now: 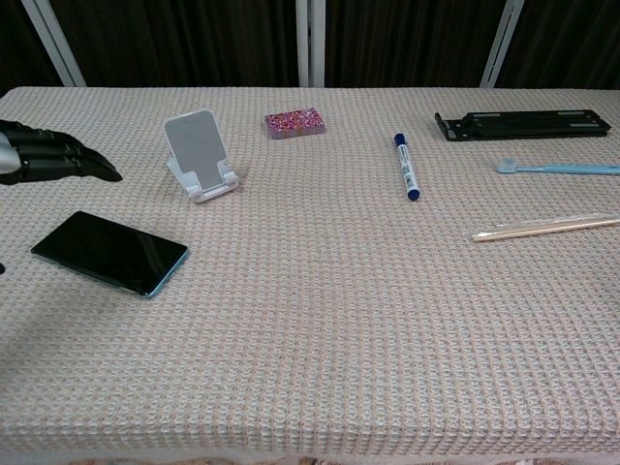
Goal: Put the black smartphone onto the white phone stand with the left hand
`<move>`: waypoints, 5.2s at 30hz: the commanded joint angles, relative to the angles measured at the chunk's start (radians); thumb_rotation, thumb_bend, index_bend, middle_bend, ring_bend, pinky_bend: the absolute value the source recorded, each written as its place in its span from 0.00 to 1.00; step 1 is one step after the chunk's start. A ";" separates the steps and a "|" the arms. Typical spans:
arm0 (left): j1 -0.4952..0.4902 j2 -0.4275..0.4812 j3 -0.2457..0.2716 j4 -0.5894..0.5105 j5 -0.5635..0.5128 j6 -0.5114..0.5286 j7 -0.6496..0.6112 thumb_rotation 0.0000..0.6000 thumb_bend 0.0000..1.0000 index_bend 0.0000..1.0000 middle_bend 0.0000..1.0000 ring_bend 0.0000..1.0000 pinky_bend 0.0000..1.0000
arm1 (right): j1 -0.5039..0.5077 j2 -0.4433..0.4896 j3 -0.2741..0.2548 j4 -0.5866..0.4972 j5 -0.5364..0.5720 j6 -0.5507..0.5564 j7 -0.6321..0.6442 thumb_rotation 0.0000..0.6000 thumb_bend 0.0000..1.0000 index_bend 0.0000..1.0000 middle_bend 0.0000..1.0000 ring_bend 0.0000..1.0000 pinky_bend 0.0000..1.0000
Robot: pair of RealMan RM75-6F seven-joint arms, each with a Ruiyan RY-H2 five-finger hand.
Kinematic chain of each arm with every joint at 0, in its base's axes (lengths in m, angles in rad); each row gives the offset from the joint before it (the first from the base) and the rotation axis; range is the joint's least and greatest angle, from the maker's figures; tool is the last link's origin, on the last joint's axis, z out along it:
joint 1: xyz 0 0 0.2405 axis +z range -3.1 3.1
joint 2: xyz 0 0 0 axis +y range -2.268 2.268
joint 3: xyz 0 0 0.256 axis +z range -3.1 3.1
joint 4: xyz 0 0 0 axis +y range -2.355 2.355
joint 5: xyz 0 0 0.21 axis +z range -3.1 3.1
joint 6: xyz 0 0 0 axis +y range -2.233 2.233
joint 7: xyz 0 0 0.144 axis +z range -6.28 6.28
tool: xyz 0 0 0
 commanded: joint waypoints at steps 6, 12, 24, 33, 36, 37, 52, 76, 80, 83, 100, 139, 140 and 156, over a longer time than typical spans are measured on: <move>-0.069 -0.070 0.020 0.107 -0.054 -0.091 -0.048 1.00 0.15 0.07 0.09 0.09 0.22 | -0.014 0.051 0.018 -0.027 0.001 0.037 0.008 1.00 0.24 0.00 0.00 0.00 0.00; -0.094 -0.098 0.023 0.148 -0.069 -0.100 -0.084 1.00 0.15 0.07 0.09 0.09 0.22 | -0.018 0.044 0.008 -0.032 -0.013 0.038 -0.011 1.00 0.24 0.00 0.00 0.00 0.00; -0.152 -0.116 0.024 0.164 -0.184 -0.210 -0.057 1.00 0.23 0.08 0.09 0.09 0.22 | -0.018 0.035 0.004 -0.024 -0.018 0.034 -0.020 1.00 0.24 0.00 0.00 0.00 0.00; -0.182 -0.108 0.015 0.129 -0.280 -0.254 -0.017 1.00 0.24 0.10 0.09 0.09 0.22 | -0.013 0.023 -0.003 -0.005 -0.028 0.022 -0.023 1.00 0.24 0.00 0.00 0.00 0.00; -0.191 -0.119 0.016 0.132 -0.294 -0.256 -0.004 1.00 0.24 0.12 0.09 0.09 0.22 | -0.014 0.020 -0.004 0.001 -0.025 0.020 -0.024 1.00 0.24 0.00 0.00 0.00 0.00; -0.193 -0.122 0.016 0.132 -0.297 -0.255 -0.001 1.00 0.24 0.13 0.09 0.09 0.22 | -0.014 0.020 -0.003 0.001 -0.023 0.019 -0.025 1.00 0.24 0.00 0.00 0.00 0.00; -0.211 -0.137 0.032 0.148 -0.308 -0.235 -0.016 1.00 0.24 0.25 0.09 0.09 0.22 | -0.011 0.017 -0.002 0.001 -0.001 0.001 -0.034 1.00 0.27 0.00 0.00 0.00 0.00; -0.192 -0.150 0.066 0.178 -0.242 -0.138 -0.072 1.00 0.26 0.45 0.34 0.09 0.22 | -0.007 0.015 -0.005 -0.006 0.015 -0.021 -0.049 1.00 0.28 0.00 0.00 0.00 0.00; -0.184 -0.143 0.072 0.175 -0.214 -0.105 -0.090 1.00 0.26 0.46 0.37 0.11 0.23 | -0.006 0.014 -0.005 -0.006 0.015 -0.024 -0.050 1.00 0.28 0.00 0.00 0.00 0.00; -0.180 -0.134 0.078 0.171 -0.189 -0.084 -0.102 1.00 0.27 0.46 0.38 0.12 0.24 | -0.005 0.016 -0.006 -0.008 0.015 -0.025 -0.052 1.00 0.28 0.00 0.00 0.00 0.00; -0.173 -0.120 0.083 0.169 -0.145 -0.038 -0.100 1.00 0.32 0.49 0.47 0.43 0.40 | -0.004 0.023 -0.010 -0.021 0.012 -0.028 -0.057 1.00 0.28 0.00 0.00 0.00 0.00; -0.322 0.035 -0.107 0.001 -0.208 -0.032 0.722 1.00 0.33 0.50 0.52 0.52 0.41 | -0.038 0.003 0.000 0.040 0.025 0.022 0.023 1.00 0.28 0.00 0.00 0.00 0.00; -0.334 0.036 -0.108 -0.006 -0.214 -0.053 0.731 1.00 0.33 0.50 0.52 0.51 0.41 | -0.039 0.003 0.000 0.043 0.025 0.022 0.026 1.00 0.28 0.00 0.00 0.00 0.00; -0.561 0.001 -0.103 -0.074 -0.622 -0.244 1.062 1.00 0.33 0.51 0.51 0.50 0.40 | -0.043 -0.011 0.004 0.091 0.034 0.015 0.074 1.00 0.28 0.00 0.00 0.00 0.00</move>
